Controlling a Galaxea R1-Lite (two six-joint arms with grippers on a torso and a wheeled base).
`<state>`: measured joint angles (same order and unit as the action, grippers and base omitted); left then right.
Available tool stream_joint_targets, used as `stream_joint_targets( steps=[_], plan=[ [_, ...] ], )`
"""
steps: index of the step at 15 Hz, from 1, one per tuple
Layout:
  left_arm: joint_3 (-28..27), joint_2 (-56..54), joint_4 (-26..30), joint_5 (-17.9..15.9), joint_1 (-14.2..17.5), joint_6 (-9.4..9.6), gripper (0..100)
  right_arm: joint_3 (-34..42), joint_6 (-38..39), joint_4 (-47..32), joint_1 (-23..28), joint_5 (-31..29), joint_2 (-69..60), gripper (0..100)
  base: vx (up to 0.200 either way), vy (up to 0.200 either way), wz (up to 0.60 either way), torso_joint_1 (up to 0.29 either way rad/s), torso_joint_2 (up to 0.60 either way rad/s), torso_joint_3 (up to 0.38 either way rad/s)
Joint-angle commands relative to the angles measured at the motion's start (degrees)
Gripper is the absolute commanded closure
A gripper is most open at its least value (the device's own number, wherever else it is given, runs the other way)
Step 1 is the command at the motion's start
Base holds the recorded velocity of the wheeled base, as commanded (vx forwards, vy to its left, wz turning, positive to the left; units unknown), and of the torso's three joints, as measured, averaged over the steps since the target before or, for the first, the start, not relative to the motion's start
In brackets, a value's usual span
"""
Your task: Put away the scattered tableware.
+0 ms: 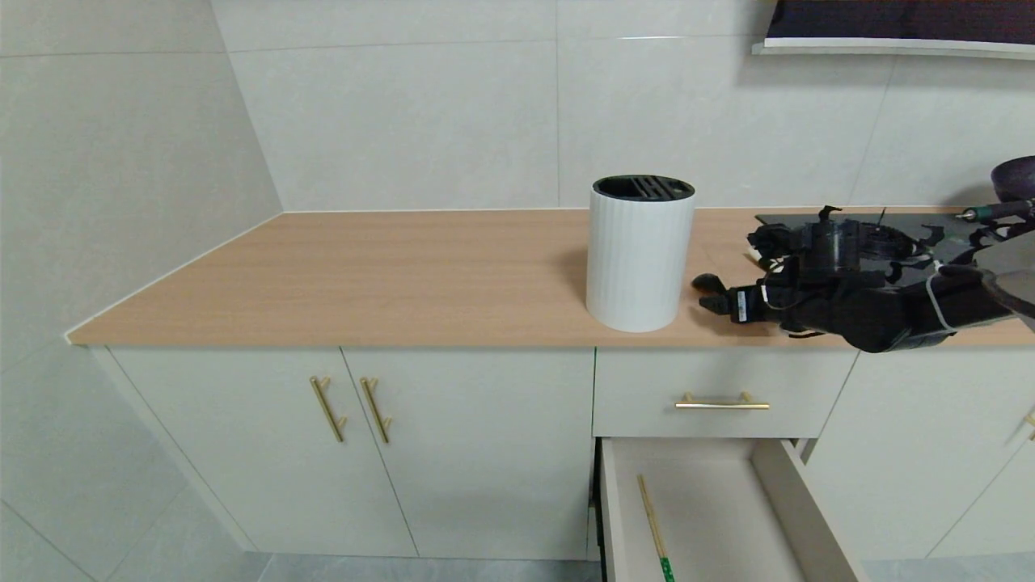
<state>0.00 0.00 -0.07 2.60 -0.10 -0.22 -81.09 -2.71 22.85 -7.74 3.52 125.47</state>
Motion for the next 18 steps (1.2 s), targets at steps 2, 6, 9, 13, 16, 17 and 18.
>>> stream_joint_targets(
  steps=[2, 6, 9, 13, 16, 17, 18],
  plan=[
    [0.0, 0.0, 0.0, 0.0, 0.0, -0.04, 0, -1.6, 0.1, 0.1, 0.3, 0.0, 1.9, 0, 0.0, 0.0, 0.0, 0.0, 0.0, 0.0],
    [0.0, 0.0, 0.0, 0.0, 0.0, -0.04, 0, -3.3, 0.7, 0.0, 1.1, 0.0, 3.2, 0, 0.0, 0.0, 0.0, 0.0, 0.0, 0.0],
    [0.0, 0.0, 0.0, 0.0, 0.0, -0.04, 0, -3.4, 0.7, -0.2, 1.1, 0.0, 3.5, 0, 0.0, 0.0, 0.0, 0.0, 0.0, 0.0],
    [0.0, 0.0, 0.0, 0.0, 0.0, -0.04, 0, -4.1, 0.7, -0.3, 1.1, 0.0, 5.0, 100, 0.0, 0.0, 0.0, 0.0, 0.0, 0.0],
    [0.0, 0.0, 0.0, 0.0, 0.0, -0.04, 0, -4.1, 0.8, -0.3, 1.1, 0.0, 5.1, 100, 0.0, 0.0, 0.0, 0.0, 0.0, 0.0],
    [0.0, 0.0, 0.0, 0.0, 0.0, -0.04, 0, -4.0, 0.7, -0.4, 1.1, 0.0, 5.1, 100, 0.0, 0.0, 0.0, 0.0, 0.0, 0.0],
    [0.0, 0.0, 0.0, 0.0, 0.0, -0.04, 0, -4.0, 0.7, -0.4, 1.1, 0.0, 5.1, 100, 0.0, 0.0, 0.0, 0.0, 0.0, 0.0]
  ],
)
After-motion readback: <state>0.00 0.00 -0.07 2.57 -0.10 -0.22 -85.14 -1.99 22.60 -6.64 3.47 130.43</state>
